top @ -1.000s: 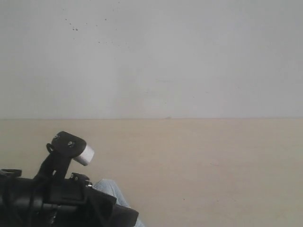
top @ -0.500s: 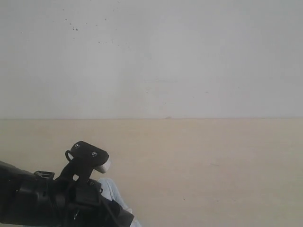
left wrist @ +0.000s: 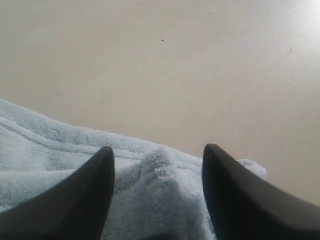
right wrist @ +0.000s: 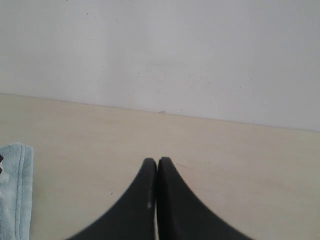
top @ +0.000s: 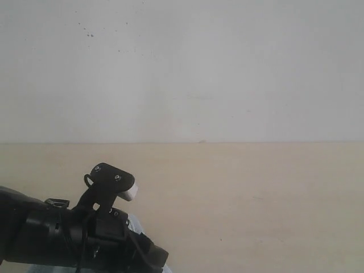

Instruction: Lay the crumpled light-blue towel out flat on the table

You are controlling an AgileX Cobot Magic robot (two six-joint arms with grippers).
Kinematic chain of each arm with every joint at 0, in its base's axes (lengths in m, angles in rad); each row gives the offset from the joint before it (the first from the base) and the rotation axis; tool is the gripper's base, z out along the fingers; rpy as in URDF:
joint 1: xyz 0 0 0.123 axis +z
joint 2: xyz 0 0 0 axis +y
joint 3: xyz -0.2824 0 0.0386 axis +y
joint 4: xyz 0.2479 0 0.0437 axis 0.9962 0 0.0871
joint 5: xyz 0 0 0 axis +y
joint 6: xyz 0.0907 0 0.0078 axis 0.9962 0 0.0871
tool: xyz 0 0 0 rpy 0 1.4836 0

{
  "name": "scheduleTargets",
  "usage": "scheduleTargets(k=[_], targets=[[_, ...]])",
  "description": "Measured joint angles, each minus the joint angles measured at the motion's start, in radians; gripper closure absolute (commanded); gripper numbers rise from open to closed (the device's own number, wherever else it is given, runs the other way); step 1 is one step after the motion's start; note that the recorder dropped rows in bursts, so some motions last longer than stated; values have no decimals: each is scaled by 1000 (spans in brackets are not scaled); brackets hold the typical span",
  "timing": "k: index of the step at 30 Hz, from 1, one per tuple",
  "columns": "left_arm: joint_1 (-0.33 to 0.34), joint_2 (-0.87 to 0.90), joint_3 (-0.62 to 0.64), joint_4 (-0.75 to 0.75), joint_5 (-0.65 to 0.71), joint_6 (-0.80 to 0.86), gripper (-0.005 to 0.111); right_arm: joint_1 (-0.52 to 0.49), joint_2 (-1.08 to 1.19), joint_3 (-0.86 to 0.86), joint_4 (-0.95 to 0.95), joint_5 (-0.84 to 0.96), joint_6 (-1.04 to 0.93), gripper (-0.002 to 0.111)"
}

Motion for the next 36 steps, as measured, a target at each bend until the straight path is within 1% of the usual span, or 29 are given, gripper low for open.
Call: scheduleTargets(k=[3, 9, 20, 23, 26, 28, 31, 36], targets=[[0, 0, 0, 0, -7, 0, 55, 0, 0, 0, 0, 0, 0, 109], [0, 2, 0, 10, -80, 20, 55, 0, 0, 0, 0, 0, 0, 109], [0, 72, 0, 10, -58, 40, 56, 0, 0, 0, 0, 0, 0, 109], [0, 84, 0, 8, -58, 40, 63, 0, 0, 0, 0, 0, 0, 109], [0, 84, 0, -4, -87, 33, 76, 0, 0, 0, 0, 0, 0, 109], [0, 84, 0, -12, -116, 32, 88, 0, 0, 0, 0, 0, 0, 109], [0, 84, 0, -14, -146, 30, 102, 0, 0, 0, 0, 0, 0, 109], [0, 70, 0, -18, -132, 30, 103, 0, 0, 0, 0, 0, 0, 109]])
